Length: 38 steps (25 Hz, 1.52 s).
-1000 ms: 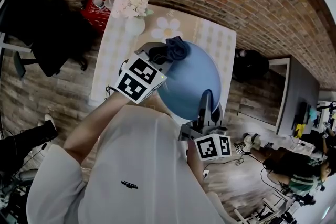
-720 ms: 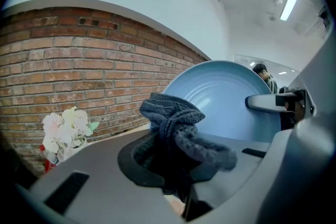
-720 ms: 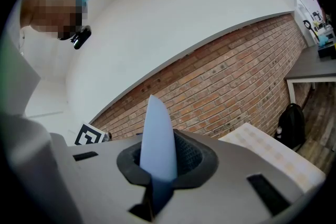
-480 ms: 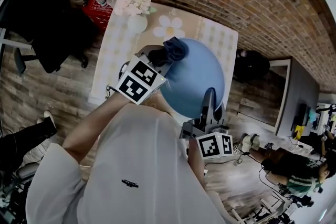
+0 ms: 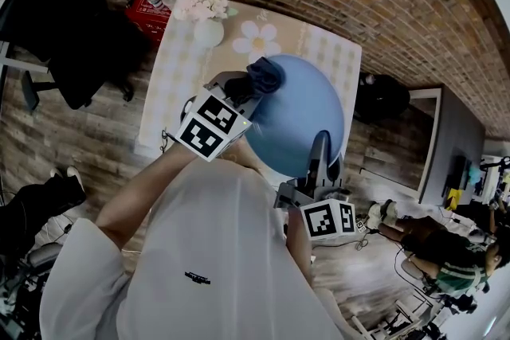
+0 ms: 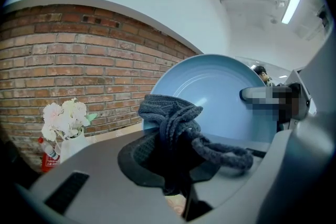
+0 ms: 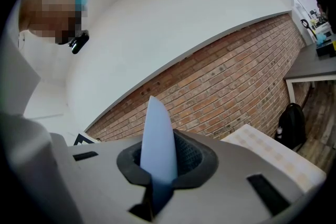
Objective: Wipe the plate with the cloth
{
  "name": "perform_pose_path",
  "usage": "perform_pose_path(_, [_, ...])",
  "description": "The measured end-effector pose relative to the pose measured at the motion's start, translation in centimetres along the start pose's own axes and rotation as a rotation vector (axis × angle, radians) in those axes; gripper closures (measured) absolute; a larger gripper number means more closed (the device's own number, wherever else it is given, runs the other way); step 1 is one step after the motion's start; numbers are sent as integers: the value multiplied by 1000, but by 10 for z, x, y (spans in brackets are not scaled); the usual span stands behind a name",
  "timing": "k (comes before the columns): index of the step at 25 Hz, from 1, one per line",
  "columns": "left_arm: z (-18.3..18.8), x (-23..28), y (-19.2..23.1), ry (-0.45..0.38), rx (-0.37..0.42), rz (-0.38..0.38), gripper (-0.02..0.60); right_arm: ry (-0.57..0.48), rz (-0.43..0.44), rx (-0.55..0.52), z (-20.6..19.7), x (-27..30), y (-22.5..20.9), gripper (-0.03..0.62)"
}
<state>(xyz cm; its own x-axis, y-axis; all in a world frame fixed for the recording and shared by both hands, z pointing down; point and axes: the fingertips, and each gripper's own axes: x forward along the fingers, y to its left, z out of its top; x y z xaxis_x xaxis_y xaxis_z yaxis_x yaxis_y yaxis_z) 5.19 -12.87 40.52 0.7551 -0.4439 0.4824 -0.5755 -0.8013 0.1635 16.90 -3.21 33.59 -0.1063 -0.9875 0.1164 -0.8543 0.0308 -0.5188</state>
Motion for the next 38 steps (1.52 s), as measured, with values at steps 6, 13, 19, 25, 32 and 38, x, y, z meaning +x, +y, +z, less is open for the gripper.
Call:
perform_pose_path(6, [-8,1,-14,11,8,-19,520,-7,-5,3,2,-1,-4,534])
perform_pose_path(13, [-16,3,-32,33,13,-58,520,-19,-15,7,4,2,-8,534])
perform_pose_path(19, [-23,4,-57,45,-2,-120,520,-28,-29,11,4,2,-12,534])
perform_pose_path(25, [-26,3,-98,50,-15,-233,520,-35,-48,12,5,3,-17,534])
perform_pose_path(32, [-26,0,-131,58,-1,-331,520,-42,-57,21,4,2,-19,534])
perform_pose_path(38, [-10,1,-141,25,7,-363,520,-50,-59,20,5,3,-19,534])
